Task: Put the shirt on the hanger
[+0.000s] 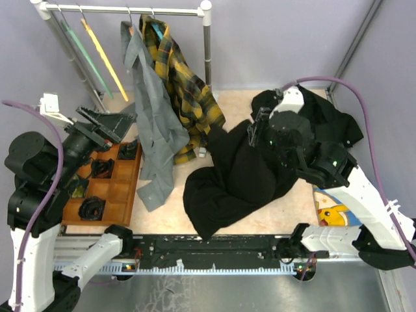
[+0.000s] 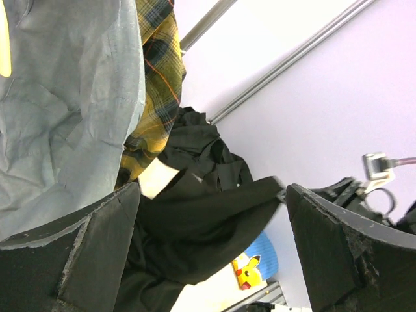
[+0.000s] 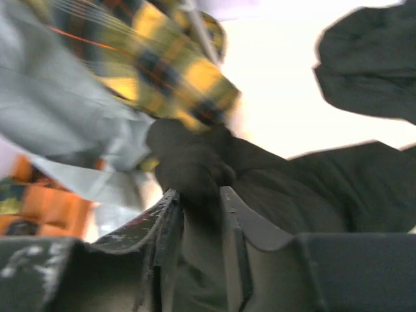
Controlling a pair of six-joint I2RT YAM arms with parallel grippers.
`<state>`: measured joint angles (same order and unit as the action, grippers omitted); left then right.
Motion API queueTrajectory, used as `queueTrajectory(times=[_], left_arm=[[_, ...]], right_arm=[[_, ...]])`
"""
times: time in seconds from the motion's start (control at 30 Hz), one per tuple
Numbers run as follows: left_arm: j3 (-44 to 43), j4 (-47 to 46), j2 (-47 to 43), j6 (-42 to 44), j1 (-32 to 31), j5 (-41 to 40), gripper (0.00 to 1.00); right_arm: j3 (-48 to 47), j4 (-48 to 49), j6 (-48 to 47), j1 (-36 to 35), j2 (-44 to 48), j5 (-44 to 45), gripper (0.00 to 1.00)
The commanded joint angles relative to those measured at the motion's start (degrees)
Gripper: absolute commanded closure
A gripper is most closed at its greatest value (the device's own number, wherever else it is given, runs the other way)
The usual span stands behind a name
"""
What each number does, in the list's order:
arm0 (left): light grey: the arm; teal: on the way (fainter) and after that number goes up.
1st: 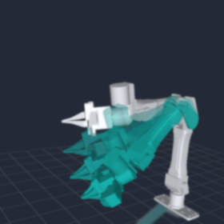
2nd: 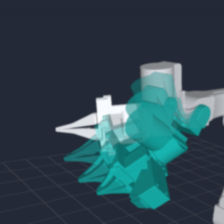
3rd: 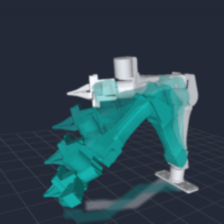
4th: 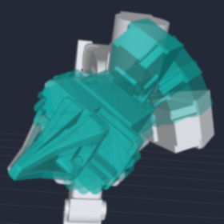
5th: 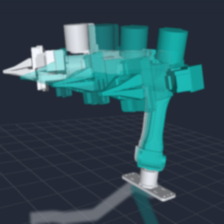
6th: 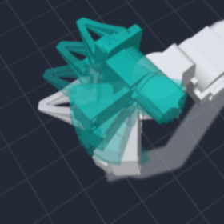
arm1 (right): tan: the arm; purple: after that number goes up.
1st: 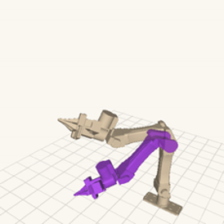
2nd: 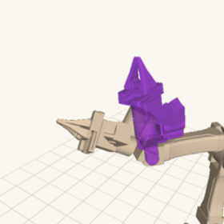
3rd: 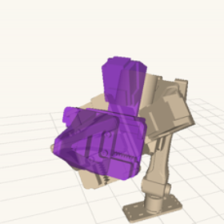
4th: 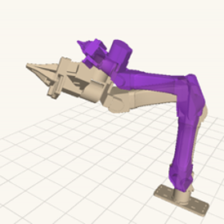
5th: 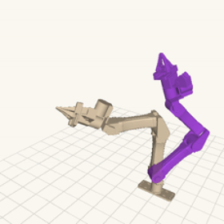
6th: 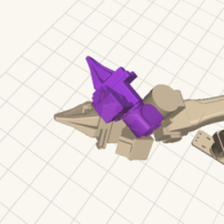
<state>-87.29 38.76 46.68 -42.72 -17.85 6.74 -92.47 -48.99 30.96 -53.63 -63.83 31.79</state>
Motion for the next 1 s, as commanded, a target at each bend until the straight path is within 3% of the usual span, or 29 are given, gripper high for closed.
queueTrajectory(times=[0.0,0.07,0.13,0.27,0.37,0.53,0.77,0.97], left_arm=[[-0.3,-2.3,-1.5,-1.0,0.3,0.1,0.01],[0.7,-2.7,-2.4,-1.6,0.3,-0.1,0.01],[2.9,-4.1,-3.5,-2.5,0.3,0.5,0.01],[3.4,-4.6,-3.4,-2.8,0.3,1.0,0.01],[2.7,-5.3,-2.7,-2.7,0.3,1.8,0.01],[1.3,-5.4,-1.6,-3.8,0.3,2.5,0.01],[4.3,-7.9,-2.8,-5.0,0.3,3.0,0.01],[2.4,-7.7,-1.4,-4.5,0.3,3.1,0.01]], right_arm=[[6.1,-10.0,9.1,-0.4,4.0,15.8,0.58],[8.4,-16.0,15.2,-0.1,5.5,21.6,0.47],[9.9,-20.1,20.3,0.4,7.1,25.4,0.43],[12.4,-18.0,16.5,1.2,8.3,24.8,0.39],[15.6,-7.7,7.9,1.8,6.5,16.5,0.33],[18.2,-5.2,5.8,8.8,-0.3,0.9,0.25],[32.0,5.8,6.1,20.6,2.3,-14.1,0.23],[32.2,14.7,-0.3,21.6,-2.8,-24.5,0.23]])
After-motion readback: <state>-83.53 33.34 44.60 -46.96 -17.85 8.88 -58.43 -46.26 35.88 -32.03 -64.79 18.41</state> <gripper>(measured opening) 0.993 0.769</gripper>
